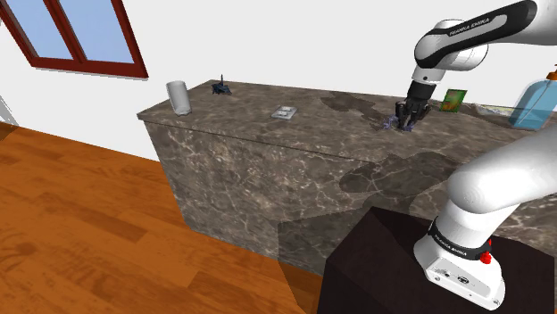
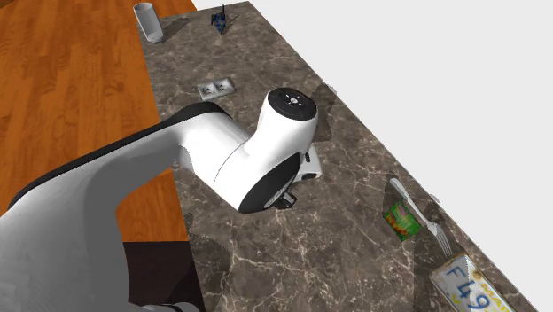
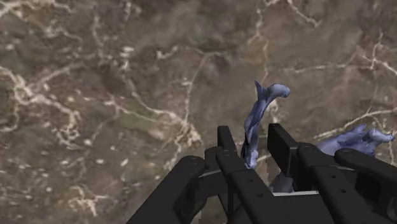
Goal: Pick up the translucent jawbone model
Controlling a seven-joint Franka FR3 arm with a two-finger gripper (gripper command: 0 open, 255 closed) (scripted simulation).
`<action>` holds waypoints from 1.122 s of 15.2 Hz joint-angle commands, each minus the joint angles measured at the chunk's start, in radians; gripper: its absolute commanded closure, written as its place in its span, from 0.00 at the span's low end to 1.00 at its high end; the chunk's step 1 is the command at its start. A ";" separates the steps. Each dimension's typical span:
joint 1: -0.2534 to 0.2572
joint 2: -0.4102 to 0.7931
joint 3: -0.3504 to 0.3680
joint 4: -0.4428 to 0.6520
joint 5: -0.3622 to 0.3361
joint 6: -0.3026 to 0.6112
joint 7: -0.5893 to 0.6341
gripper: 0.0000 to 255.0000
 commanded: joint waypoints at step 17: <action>0.001 -0.034 0.027 0.095 0.007 -0.128 0.017 1.00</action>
